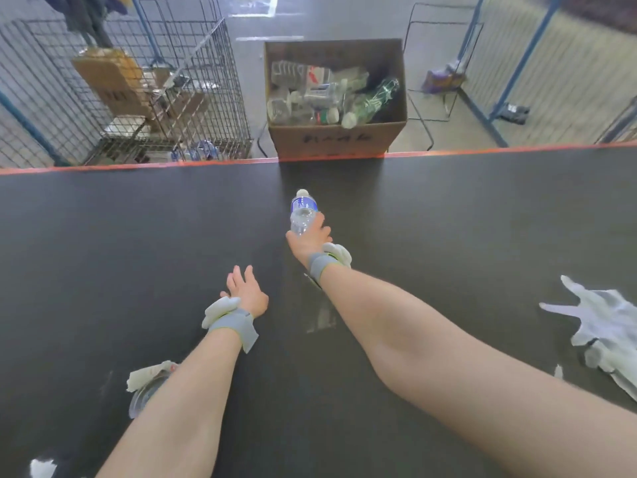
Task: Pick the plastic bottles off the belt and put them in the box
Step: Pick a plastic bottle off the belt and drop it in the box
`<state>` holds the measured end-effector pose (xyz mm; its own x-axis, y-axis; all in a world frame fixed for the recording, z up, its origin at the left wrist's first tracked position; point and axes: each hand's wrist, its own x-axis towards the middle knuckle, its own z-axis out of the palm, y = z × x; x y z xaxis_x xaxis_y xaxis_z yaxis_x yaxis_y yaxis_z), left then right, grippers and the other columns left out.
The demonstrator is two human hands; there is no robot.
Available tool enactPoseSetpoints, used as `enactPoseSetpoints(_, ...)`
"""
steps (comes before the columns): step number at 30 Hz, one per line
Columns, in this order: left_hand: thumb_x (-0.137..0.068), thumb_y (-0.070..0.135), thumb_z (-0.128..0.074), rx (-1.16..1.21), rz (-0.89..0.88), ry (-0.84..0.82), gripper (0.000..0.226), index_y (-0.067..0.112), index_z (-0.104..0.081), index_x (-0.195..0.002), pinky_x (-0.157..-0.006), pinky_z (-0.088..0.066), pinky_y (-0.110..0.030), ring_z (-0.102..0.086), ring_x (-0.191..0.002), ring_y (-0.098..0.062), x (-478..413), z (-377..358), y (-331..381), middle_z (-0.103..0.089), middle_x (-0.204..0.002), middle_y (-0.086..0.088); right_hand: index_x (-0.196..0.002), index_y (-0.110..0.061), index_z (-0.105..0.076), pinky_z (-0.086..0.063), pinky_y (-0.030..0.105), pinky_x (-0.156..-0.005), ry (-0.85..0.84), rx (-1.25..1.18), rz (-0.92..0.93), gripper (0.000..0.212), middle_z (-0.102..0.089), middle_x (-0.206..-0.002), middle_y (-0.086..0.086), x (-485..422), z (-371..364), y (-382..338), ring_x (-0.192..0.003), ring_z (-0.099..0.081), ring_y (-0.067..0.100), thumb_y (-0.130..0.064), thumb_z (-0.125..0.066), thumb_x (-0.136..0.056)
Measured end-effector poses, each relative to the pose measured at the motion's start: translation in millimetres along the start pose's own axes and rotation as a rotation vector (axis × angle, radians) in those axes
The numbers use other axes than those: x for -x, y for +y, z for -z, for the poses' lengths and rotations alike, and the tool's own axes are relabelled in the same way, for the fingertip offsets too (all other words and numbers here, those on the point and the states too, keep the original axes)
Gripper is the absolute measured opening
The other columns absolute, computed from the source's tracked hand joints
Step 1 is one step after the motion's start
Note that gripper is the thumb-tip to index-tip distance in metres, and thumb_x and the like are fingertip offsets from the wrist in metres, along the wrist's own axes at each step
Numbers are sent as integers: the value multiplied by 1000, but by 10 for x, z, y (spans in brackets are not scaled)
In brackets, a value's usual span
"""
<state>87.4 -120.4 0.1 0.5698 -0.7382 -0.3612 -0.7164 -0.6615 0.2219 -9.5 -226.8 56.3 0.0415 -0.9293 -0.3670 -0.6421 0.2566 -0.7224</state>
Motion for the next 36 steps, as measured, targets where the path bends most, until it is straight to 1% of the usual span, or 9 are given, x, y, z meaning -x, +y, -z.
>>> enactPoseSetpoints(6,-95,11,-41,42,-86,49,67,17,-7,-152,-119,-8,-47,5,-148,-22,-732,120,924,5,-160,-5,-145,-12,-28,-34,40,-99,252,-163,96,68,-39,-133,19,-1155,751,-712,-119,-44,38,-31,-60,-89)
enactPoseSetpoints(11,-96,20,-43,10,-161,24,68,20,-6,-153,-118,-9,-48,5,-148,-24,-1399,155,1439,7,-160,-5,-148,-16,-26,-32,38,-103,435,-265,198,66,-38,-138,18,-2077,1281,-1275,-126,-40,35,-36,-57,-93)
enactPoseSetpoints(16,-98,21,-45,16,-155,53,64,23,-11,-153,-118,-8,-49,3,-148,-24,-2011,7,1639,4,-161,-4,-149,-19,-22,-32,40,-105,425,-216,62,68,-33,-145,13,-2952,1351,-1579,-131,-39,32,-51,-47,-94)
enactPoseSetpoints(21,-98,22,-47,34,-210,89,63,21,-15,-152,-118,-10,-47,-2,-148,-23,-2230,-274,1599,-2,-161,-5,-147,-20,-27,-34,40,-104,489,-133,76,76,-35,-143,8,-3420,1318,-1668,-130,-41,27,-65,-47,-89)
enactPoseSetpoints(25,-98,22,-47,77,-223,97,58,20,-22,-151,-118,-14,-45,-7,-148,-24,-2295,-394,1463,-9,-160,-7,-150,-18,-21,-31,41,-108,462,-79,47,84,-26,-150,8,-3578,1447,-1785,-135,-33,30,-70,-41,-88)
enactPoseSetpoints(28,-98,21,-46,102,-194,112,56,19,-25,-150,-118,-14,-44,-8,-147,-23,-2304,-414,1403,-12,-159,-6,-153,-17,-11,-30,44,-112,428,-32,67,84,-15,-156,8,-3628,1478,-1789,-137,-30,33,-60,-47,-90)
enactPoseSetpoints(31,-98,21,-46,104,-174,119,56,20,-25,-149,-117,-14,-44,-9,-147,-23,-2287,-396,1371,-13,-159,-6,-151,-19,-15,-33,39,-110,471,-36,128,70,-21,-154,8,-3689,1495,-1704,-134,-37,29,-45,-46,-94)
enactPoseSetpoints(33,-97,21,-46,102,-166,115,56,20,-25,-149,-117,-14,-45,-9,-147,-23,-2248,-375,1371,-12,-159,-5,-150,-19,-19,-32,39,-108,475,-21,137,63,-26,-152,8,-3685,1512,-1637,-134,-39,28,-44,-43,-97)
enactPoseSetpoints(36,-97,21,-46,109,-158,106,56,21,-24,-149,-117,-13,-47,-8,-147,-22,-2167,-353,1378,-12,-160,-4,-154,-25,-6,-21,43,-115,372,85,128,69,-13,-159,9,-3664,1534,-1550,-144,-22,31,-40,-44,-99)
